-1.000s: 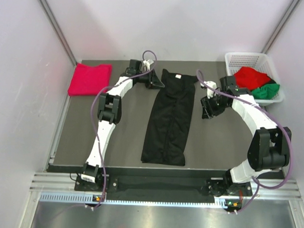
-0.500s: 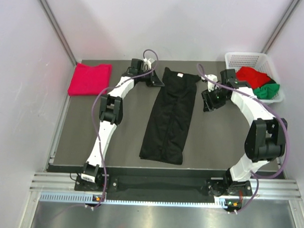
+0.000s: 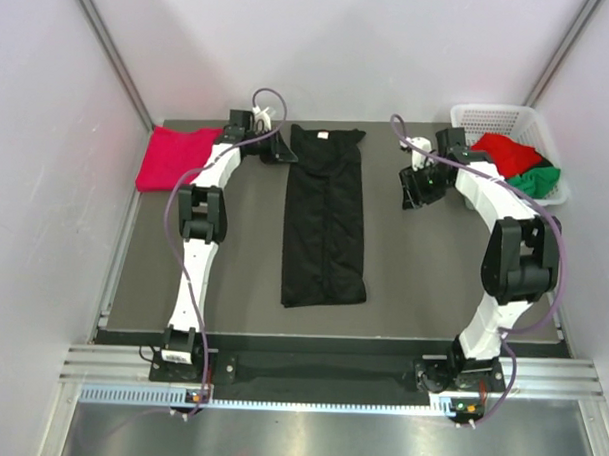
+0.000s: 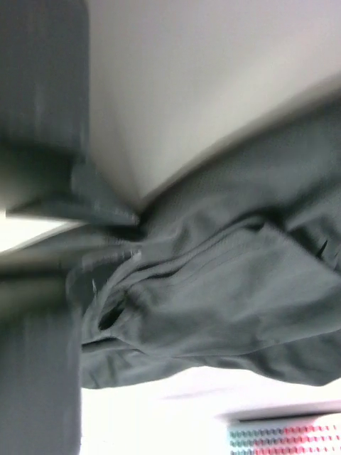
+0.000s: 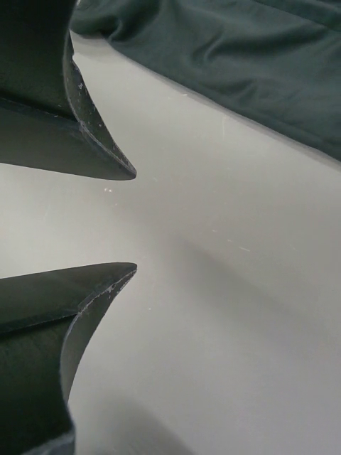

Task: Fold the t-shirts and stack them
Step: Fold the tshirt

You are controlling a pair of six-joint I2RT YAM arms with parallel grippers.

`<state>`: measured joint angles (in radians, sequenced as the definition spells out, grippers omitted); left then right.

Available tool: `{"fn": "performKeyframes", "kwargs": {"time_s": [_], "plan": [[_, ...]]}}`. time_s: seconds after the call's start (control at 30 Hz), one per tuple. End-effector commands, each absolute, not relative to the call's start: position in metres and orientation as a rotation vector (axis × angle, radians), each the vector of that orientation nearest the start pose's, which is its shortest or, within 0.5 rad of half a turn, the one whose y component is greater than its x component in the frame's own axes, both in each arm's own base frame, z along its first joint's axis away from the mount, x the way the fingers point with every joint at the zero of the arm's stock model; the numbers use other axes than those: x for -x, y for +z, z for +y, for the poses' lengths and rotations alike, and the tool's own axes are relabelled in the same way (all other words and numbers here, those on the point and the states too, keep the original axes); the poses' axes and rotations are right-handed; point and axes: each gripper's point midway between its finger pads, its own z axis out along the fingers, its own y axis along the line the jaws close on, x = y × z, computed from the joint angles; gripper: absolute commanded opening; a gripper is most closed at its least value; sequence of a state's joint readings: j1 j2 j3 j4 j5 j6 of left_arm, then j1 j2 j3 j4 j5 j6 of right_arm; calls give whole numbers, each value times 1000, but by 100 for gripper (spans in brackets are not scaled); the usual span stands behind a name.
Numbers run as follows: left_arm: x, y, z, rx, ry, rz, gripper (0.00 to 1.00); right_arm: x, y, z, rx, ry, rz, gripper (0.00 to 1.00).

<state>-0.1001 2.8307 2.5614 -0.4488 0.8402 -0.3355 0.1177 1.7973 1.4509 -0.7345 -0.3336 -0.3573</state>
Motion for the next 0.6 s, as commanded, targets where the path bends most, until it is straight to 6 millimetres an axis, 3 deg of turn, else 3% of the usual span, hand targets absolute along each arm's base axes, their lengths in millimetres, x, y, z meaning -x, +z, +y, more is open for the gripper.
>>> {"fn": "performKeyframes", "kwargs": {"time_s": [0.0,0.07,0.1,0.13,0.17,0.2,0.23,0.27,0.3,0.33,0.37,0.4,0.43,0.5,0.53,0.57], "plan": [[-598,54,-217,-287,-1085,2311,33,-424,134,105,705,377,2410,50],[-582,63,-212,-308,-1052,2367,43,-419,139,115,713,429,2401,51],[-580,102,-204,-341,-982,2326,46,-412,147,119,700,457,2394,51],[-562,91,-193,-310,-982,2397,47,-394,139,127,705,545,2421,51],[-552,101,-186,-265,-978,2408,50,-379,143,132,684,602,2428,51],[-539,156,-177,-241,-961,2334,52,-365,139,137,664,663,2449,51],[-523,164,-170,-194,-987,2340,57,-352,136,141,639,723,2469,51],[-495,137,-156,-44,-1021,2437,59,-320,125,151,595,866,2511,51],[-475,160,-150,-10,-1030,2423,59,-307,119,155,567,925,2531,51],[-446,140,-147,65,-1081,2508,56,-283,101,159,535,999,2577,51],[-421,134,-148,134,-1118,2589,54,-272,98,165,501,1034,2600,52],[-404,135,-147,174,-1120,2628,54,-264,90,167,490,1054,2623,52],[-378,117,-147,240,-1135,2718,55,-252,79,170,473,1080,2664,53],[-353,108,-146,327,-1145,2786,61,-249,68,171,452,1078,2703,53],[-333,90,-144,380,-1138,2842,61,-248,65,172,442,1084,2714,53],[-325,91,-144,404,-1138,2840,62,-247,61,174,441,1105,2729,54]]}}
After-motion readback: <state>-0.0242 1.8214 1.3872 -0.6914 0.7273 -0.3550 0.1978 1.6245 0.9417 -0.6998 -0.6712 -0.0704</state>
